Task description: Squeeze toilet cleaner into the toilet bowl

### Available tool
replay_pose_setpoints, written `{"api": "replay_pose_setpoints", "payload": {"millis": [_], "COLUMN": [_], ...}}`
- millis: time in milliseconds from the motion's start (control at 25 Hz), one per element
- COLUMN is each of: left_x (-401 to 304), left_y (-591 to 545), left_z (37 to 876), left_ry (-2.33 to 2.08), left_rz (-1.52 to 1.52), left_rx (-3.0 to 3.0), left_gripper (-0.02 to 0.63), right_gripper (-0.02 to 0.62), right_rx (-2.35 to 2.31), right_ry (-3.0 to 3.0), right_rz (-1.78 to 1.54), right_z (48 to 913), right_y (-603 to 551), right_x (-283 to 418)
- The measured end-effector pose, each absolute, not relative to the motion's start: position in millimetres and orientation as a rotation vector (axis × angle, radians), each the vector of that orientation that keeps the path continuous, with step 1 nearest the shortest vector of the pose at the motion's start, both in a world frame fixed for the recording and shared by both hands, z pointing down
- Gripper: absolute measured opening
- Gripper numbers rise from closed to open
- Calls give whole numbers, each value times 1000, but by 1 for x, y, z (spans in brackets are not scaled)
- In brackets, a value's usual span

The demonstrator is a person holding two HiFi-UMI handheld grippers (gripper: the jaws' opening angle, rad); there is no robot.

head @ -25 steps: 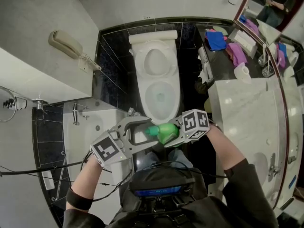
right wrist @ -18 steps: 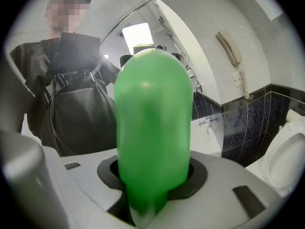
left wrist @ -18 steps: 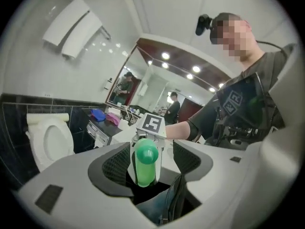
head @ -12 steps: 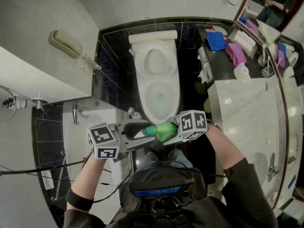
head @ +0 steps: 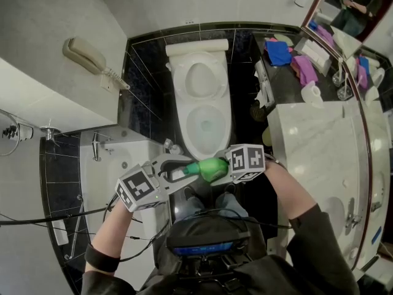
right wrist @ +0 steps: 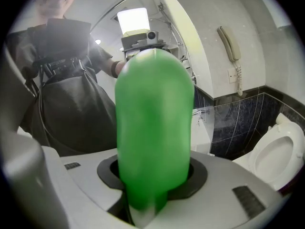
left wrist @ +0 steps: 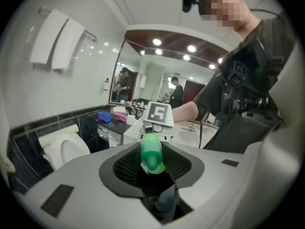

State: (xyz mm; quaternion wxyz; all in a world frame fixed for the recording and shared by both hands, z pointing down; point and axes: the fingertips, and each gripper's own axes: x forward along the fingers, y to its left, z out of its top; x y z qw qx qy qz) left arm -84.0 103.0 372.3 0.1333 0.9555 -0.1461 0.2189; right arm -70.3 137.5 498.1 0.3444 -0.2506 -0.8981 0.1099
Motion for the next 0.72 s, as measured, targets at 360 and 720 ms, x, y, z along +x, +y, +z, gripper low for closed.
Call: {"api": "replay_pose_setpoints", "payload": {"millis": [360, 720], "left_x": [-69, -55], "left_y": [111, 115], "left_z": [373, 362], "left_ry": [-448, -490], "left_rz": [1411, 1042], "left_rx": [3464, 3352], "left_gripper": [133, 273], "right_gripper": [190, 190], "right_rx": [-791, -702], "right_ry": [-2429, -2502], "right_rz": [614, 506], "right_z": [485, 485], "right_y": [156, 149], "right_x": [-77, -78]}}
